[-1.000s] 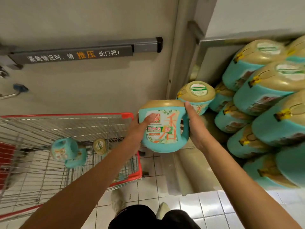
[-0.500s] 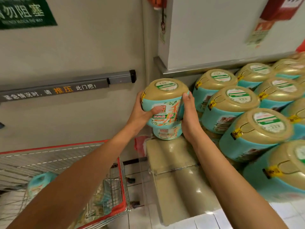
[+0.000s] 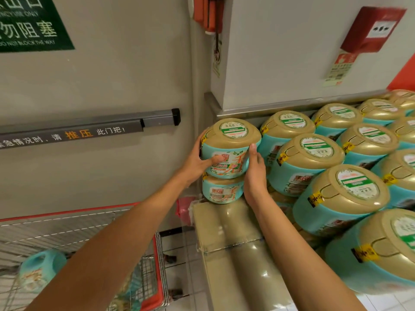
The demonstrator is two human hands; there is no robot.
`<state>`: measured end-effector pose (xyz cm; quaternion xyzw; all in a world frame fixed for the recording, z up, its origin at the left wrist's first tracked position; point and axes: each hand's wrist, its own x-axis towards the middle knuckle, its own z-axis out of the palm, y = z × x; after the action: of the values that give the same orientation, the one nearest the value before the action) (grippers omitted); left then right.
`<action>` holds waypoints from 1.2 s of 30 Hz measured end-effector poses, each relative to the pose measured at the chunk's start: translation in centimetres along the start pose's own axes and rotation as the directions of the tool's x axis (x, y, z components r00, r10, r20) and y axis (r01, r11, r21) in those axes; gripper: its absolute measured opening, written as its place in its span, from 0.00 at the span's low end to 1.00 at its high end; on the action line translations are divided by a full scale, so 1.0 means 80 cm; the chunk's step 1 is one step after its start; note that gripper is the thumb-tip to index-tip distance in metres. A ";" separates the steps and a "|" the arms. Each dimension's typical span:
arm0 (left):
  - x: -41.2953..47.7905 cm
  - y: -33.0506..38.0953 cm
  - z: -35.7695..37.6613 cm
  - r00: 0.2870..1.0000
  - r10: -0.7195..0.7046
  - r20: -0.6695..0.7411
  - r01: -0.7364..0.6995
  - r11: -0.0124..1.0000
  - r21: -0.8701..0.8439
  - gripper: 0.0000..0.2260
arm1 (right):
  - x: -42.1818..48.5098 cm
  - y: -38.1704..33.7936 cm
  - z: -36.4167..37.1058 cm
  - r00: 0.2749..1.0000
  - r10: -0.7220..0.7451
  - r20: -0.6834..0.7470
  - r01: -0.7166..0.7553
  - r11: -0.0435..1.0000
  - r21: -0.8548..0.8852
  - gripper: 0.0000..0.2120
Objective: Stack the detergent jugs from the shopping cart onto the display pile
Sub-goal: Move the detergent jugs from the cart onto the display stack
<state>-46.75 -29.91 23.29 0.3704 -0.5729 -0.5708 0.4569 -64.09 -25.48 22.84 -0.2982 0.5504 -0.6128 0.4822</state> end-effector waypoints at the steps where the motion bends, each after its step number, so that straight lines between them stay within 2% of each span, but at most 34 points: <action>1: 0.002 -0.002 -0.002 1.000 -0.002 0.014 0.002 1.000 -0.003 0.50 | 0.001 0.003 0.001 0.999 -0.002 -0.035 0.002 1.000 -0.001 0.48; 4: 0.004 -0.007 0.000 0.999 -0.028 0.030 0.029 0.999 -0.018 0.53 | -0.001 0.008 0.003 0.992 -0.008 -0.130 0.008 1.000 -0.005 0.44; 7: 0.003 -0.015 0.002 0.998 -0.063 -0.010 0.063 0.998 -0.028 0.53 | -0.006 0.011 0.005 0.987 -0.007 -0.159 0.005 1.000 -0.009 0.43; 11: -0.017 -0.035 -0.010 0.993 -0.109 -0.044 0.112 0.990 0.083 0.50 | -0.026 0.028 0.005 0.981 0.016 -0.192 -0.022 0.999 -0.029 0.36; 13: -0.033 -0.050 -0.023 0.988 -0.123 -0.098 0.136 0.981 0.140 0.45 | -0.042 0.048 0.008 0.980 0.037 -0.197 -0.043 0.999 -0.026 0.31; 17: -0.079 -0.075 -0.067 0.974 -0.127 -0.187 0.155 0.977 0.144 0.25 | -0.082 0.093 0.027 0.978 0.062 -0.199 -0.075 0.995 -0.060 0.25; 22: -0.165 -0.095 -0.148 0.958 -0.145 -0.248 0.176 0.978 0.109 0.09 | -0.124 0.147 0.083 0.993 0.066 -0.102 -0.084 0.980 -0.181 0.13; 24: -0.203 -0.105 -0.191 0.929 -0.161 -0.333 0.195 0.978 0.071 0.06 | -0.142 0.170 0.117 0.995 0.083 -0.050 -0.093 0.970 -0.223 0.10; 28: -0.278 -0.125 -0.284 0.847 -0.213 -0.488 0.254 0.967 0.019 0.06 | -0.179 0.224 0.196 0.981 0.176 0.077 -0.141 0.932 -0.335 0.11; 32: -0.357 -0.151 -0.380 0.737 -0.277 -0.616 0.325 0.945 -0.036 0.06 | -0.218 0.283 0.288 0.936 0.301 0.183 -0.213 0.897 -0.386 0.10; 36: -0.432 -0.181 -0.473 0.604 -0.365 -0.708 0.405 0.906 -0.122 0.08 | -0.262 0.355 0.377 0.864 0.413 0.287 -0.274 0.866 -0.419 0.04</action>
<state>-1.69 -10.19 2.80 0.6887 -0.2699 -0.4503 0.5001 -22.15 -15.86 5.50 -0.3867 0.5990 -0.3355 0.6156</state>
